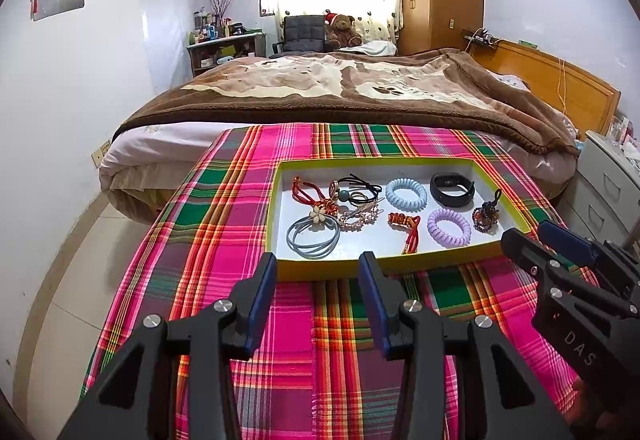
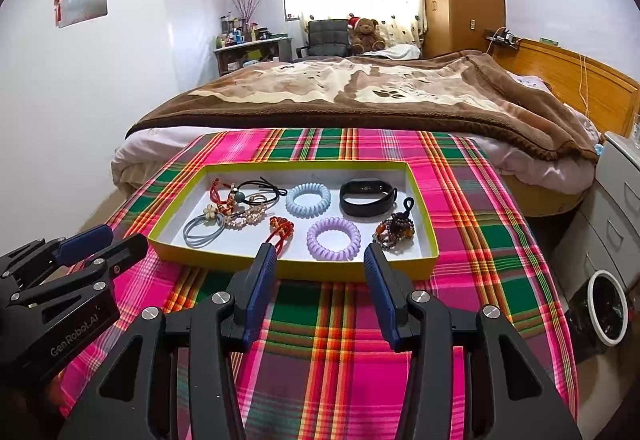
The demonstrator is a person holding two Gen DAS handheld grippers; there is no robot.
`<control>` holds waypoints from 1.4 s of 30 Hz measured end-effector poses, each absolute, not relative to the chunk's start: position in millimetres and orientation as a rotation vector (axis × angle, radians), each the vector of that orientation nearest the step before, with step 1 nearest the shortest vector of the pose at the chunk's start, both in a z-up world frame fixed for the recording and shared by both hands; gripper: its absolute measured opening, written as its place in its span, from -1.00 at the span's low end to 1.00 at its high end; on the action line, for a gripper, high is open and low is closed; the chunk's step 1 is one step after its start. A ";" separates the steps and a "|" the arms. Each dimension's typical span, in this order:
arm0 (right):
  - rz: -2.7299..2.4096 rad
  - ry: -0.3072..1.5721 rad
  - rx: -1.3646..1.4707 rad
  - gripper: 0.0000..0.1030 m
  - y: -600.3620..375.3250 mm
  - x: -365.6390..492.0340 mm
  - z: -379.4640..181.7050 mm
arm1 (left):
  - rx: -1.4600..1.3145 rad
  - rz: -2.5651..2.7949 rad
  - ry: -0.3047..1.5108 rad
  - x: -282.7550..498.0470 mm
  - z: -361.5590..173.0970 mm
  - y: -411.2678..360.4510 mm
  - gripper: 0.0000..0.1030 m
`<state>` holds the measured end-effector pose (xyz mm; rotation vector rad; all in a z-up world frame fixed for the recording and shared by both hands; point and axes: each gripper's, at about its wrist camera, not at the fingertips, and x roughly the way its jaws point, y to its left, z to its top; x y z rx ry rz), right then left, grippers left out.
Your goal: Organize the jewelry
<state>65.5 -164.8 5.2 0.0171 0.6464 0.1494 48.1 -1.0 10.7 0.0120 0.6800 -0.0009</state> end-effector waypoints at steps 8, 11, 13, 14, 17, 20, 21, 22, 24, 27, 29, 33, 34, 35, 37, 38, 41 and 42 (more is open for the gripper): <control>0.150 0.652 0.010 -0.10 -163.5 65.0 4.4 | -0.011 -0.007 0.690 47.1 9.5 -0.7 -0.15; 0.150 0.651 0.011 -0.10 -163.4 64.9 4.5 | -0.009 -0.006 0.676 46.3 11.2 -1.3 -0.15; 0.149 0.651 0.012 -0.10 -163.4 65.0 4.7 | -0.004 -0.006 0.670 45.9 12.1 -1.8 -0.15; 0.150 0.651 0.012 -0.10 -163.4 65.0 4.7 | -0.004 -0.006 0.668 45.5 12.4 -2.0 -0.15; 0.150 0.651 0.011 -0.10 -163.4 65.0 4.7 | -0.003 -0.006 0.672 45.9 12.8 -2.5 -0.15; 0.150 0.652 0.009 -0.10 -163.2 64.4 4.8 | -0.006 -0.007 0.676 46.5 12.8 -2.0 -0.15; 0.150 0.652 0.009 -0.10 -163.3 64.5 4.9 | -0.004 -0.005 0.676 46.1 12.5 -2.4 -0.15; 0.149 0.652 0.009 -0.10 -163.3 64.5 4.8 | -0.004 -0.006 0.674 46.1 12.4 -2.2 -0.15; 0.149 0.651 0.008 -0.10 -163.3 64.1 4.8 | -0.004 -0.006 0.677 46.1 12.3 -2.1 -0.15; 0.148 0.652 0.010 -0.10 -163.2 64.6 4.8 | -0.006 -0.006 0.680 46.4 11.8 -2.0 -0.15; 0.147 0.654 0.010 -0.10 -163.7 64.2 4.6 | 0.002 0.014 0.681 46.4 11.5 -2.2 -0.15; 0.147 0.655 0.009 -0.10 -164.4 64.1 4.3 | 0.005 0.016 0.679 46.0 11.4 -3.0 -0.15; 0.146 0.656 0.009 -0.10 -164.4 64.1 4.2 | 0.006 0.014 0.679 46.0 11.3 -3.3 -0.15; 0.146 0.656 0.009 -0.10 -164.4 63.9 4.2 | 0.005 0.012 0.679 45.8 11.3 -3.4 -0.15; 0.147 0.655 0.010 -0.10 -164.3 64.1 4.3 | 0.002 0.006 0.681 45.8 10.5 -3.5 -0.15; 0.147 0.656 0.009 -0.10 -164.4 64.0 4.2 | -0.002 0.003 0.682 45.9 10.4 -3.3 -0.15; 0.146 0.656 0.010 -0.10 -164.0 64.1 4.2 | -0.002 0.001 0.684 46.0 10.1 -3.2 -0.15; 0.146 0.657 0.010 -0.10 -164.4 64.1 4.3 | -0.002 0.001 0.685 46.1 9.9 -3.3 -0.15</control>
